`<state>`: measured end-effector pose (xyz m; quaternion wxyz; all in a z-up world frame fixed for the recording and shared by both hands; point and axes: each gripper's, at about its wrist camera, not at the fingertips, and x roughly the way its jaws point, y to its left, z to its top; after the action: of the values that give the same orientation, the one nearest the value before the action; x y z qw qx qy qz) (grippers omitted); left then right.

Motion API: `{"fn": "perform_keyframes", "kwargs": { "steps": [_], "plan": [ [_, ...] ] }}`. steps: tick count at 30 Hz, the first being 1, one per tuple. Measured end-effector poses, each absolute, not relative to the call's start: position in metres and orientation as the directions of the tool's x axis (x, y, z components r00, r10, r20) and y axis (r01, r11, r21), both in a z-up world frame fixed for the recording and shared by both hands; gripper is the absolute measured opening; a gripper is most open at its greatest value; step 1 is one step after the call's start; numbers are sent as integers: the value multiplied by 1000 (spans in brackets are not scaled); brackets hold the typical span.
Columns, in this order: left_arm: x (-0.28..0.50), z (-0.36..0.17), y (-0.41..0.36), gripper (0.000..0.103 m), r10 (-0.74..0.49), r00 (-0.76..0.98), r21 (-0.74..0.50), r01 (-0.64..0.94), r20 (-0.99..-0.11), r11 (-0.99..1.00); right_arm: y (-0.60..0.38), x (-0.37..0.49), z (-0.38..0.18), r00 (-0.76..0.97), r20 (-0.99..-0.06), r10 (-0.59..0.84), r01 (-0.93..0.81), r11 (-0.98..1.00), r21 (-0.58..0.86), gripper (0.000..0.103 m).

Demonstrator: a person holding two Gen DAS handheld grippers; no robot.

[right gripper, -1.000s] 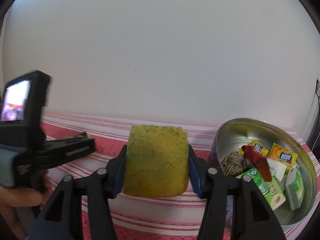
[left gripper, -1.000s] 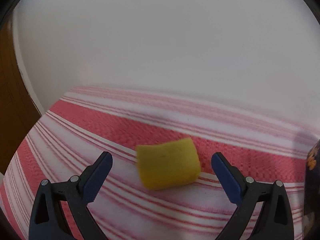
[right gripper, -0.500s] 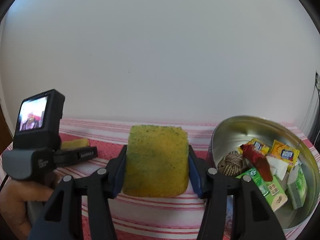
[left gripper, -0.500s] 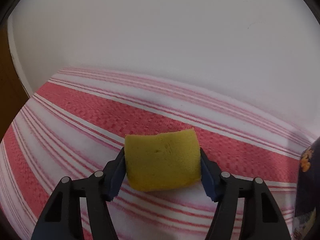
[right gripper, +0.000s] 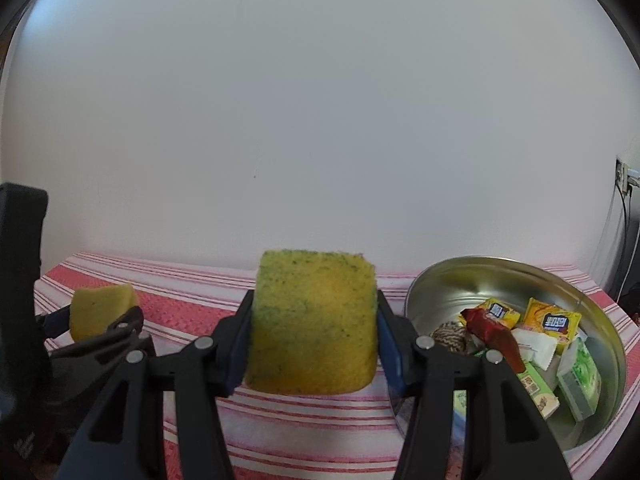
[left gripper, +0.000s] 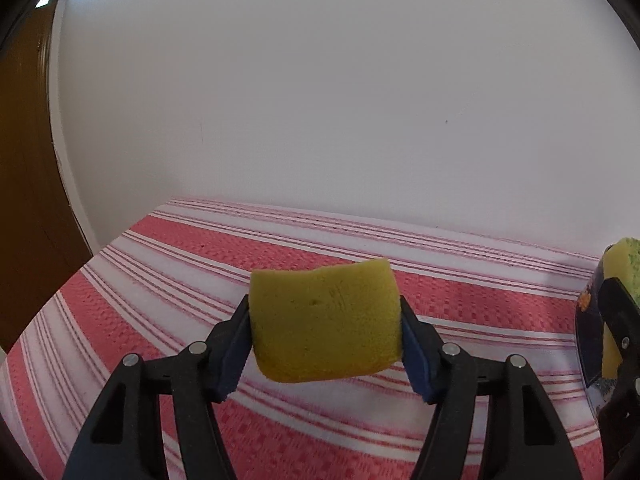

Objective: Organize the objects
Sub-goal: 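Carry both held sponges over the metal tin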

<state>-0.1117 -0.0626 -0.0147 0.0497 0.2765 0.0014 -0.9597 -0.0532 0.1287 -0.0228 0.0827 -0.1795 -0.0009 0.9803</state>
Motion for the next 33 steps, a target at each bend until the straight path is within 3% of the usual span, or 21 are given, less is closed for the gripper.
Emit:
{"fn": "perform_keyframes", "kwargs": {
  "steps": [33],
  "plan": [
    [-66,-18,-50,68,-81,-862,40,70,-501,-997,145,5,-20,-923,-343,176,-171,-984,-47,55]
  ]
}}
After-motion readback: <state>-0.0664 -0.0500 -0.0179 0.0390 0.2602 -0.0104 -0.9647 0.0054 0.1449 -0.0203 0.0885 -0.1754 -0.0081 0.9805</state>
